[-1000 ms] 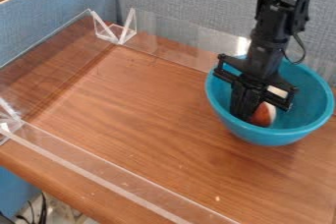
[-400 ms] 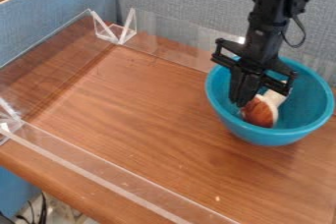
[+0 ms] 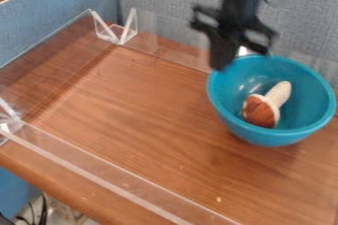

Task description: Remove the mushroom from inside the blue bowl and put it on the table

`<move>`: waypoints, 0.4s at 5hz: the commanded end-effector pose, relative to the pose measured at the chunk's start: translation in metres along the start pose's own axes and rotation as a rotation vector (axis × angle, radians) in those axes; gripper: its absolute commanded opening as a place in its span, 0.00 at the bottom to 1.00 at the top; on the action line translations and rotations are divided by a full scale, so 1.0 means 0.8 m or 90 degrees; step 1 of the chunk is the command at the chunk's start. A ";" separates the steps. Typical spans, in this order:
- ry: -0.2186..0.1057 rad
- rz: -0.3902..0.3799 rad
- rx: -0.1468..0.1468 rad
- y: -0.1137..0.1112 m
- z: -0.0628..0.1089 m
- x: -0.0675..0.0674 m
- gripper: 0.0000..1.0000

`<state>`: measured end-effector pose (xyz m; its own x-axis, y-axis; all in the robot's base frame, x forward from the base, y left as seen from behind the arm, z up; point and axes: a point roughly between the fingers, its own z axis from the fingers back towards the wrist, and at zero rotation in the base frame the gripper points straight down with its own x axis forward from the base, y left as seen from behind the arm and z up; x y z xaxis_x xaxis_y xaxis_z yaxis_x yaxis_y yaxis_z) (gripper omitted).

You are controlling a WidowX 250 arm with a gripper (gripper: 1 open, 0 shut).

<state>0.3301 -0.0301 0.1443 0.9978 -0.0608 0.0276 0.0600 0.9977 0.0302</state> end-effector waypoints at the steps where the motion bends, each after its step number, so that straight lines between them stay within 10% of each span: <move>1: -0.045 0.052 0.002 0.060 0.035 -0.005 0.00; 2: -0.023 0.033 0.001 0.042 0.011 0.004 1.00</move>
<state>0.3326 0.0027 0.1389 0.9998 -0.0109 0.0153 0.0105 0.9996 0.0270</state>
